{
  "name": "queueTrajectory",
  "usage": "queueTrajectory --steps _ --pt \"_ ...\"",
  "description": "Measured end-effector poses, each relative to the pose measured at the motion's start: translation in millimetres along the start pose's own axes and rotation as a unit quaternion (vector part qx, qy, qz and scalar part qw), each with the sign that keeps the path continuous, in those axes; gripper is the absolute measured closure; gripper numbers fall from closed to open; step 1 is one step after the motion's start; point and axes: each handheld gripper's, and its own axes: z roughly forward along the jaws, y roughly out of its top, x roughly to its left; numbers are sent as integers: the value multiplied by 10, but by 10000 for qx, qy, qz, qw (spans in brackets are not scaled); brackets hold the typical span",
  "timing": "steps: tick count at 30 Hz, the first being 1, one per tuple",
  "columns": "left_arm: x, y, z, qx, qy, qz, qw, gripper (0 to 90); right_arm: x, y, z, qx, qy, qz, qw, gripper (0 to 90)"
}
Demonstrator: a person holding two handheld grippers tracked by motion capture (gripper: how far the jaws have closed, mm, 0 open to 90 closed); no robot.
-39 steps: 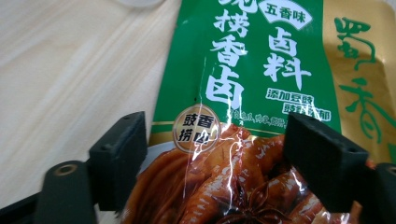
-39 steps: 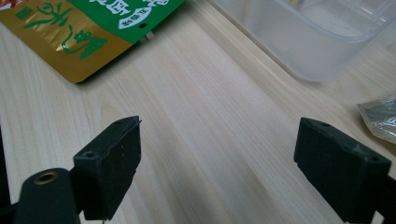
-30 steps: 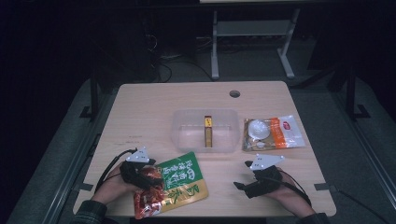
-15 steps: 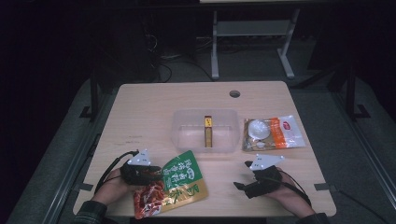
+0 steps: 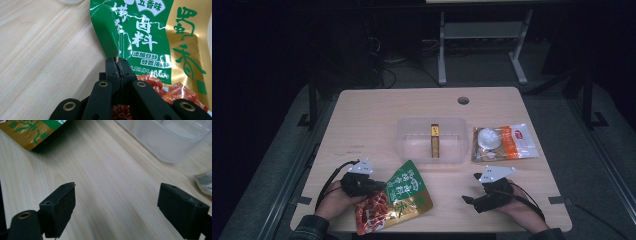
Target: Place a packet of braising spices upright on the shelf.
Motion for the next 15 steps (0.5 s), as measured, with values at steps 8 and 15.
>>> queueTrajectory --steps 8,15 --pt "-40 46 -59 -231 -90 -41 9997 893 4 11 7 -23 29 17 10000 143" --pt "-44 100 -209 -834 -89 -126 9964 896 9 4 7 -76 150 135 9998 137"
